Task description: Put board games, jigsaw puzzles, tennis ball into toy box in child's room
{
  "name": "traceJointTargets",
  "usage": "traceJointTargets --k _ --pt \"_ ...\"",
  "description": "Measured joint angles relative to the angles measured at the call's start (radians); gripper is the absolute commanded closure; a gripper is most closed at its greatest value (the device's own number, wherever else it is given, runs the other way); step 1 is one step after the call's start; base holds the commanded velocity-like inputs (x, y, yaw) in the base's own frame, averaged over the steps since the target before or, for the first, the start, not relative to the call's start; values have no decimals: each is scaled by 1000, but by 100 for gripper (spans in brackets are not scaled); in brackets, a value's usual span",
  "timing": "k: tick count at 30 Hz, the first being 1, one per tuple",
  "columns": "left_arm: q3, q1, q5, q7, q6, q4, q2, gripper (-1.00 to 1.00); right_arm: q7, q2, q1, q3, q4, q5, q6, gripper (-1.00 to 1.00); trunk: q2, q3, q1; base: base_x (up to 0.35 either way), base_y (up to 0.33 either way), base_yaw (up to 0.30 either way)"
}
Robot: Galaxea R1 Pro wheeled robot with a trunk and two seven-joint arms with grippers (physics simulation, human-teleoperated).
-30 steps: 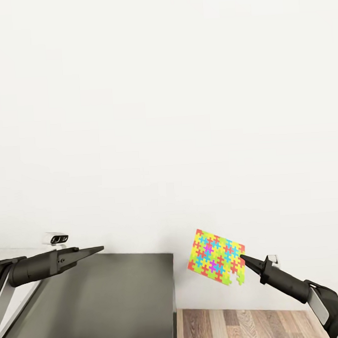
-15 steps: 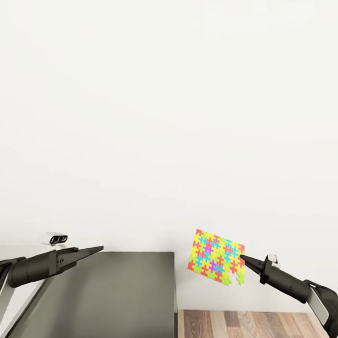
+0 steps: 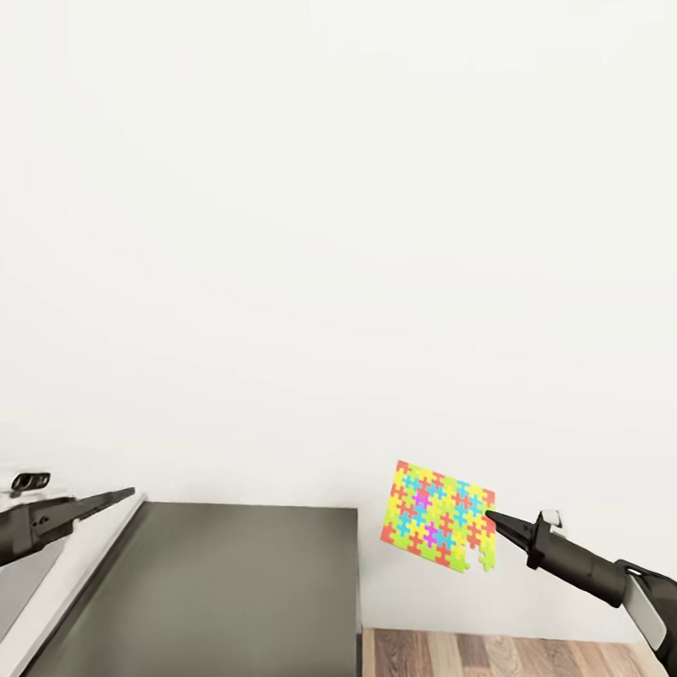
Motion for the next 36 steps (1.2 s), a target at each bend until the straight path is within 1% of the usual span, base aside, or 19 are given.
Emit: traceJointTargets --k 2,4,7,9,13,26,30,33,36 --pt "58 39 3 0 0 -3 5 -100 0 -1 0 0 0 1 -1 100 0 1 0 -29 0 246" --pt "117 66 5 0 0 -5 6 -100 0 -2 0 0 0 2 -1 100 0 2 0 12 0 266" --pt "155 105 5 0 0 -8 6 -100 0 -1 0 1 -2 2 -3 100 0 3 0 59 0 150" --pt "170 123 6 0 0 -12 7 -100 0 -1 0 2 -2 3 -4 100 0 4 0 27 0 47" --pt "178 135 9 0 0 -13 6 -100 0 0 0 4 -3 4 -4 100 0 4 0 -2 0 14" --pt "180 137 8 0 -1 -13 6 -100 -1 4 0 6 -3 4 -7 100 0 4 0 -9 2 1" --pt "180 138 8 0 -1 -14 6 -100 -1 2 0 6 -3 3 -7 100 0 4 0 0 144 4" --pt "183 139 10 0 -1 -14 6 -100 -1 4 0 7 -3 3 -7 100 0 5 0 -17 180 147" --pt "196 139 10 0 -1 -13 6 -100 -1 3 0 6 -3 4 -7 100 0 6 0 -117 67 227"
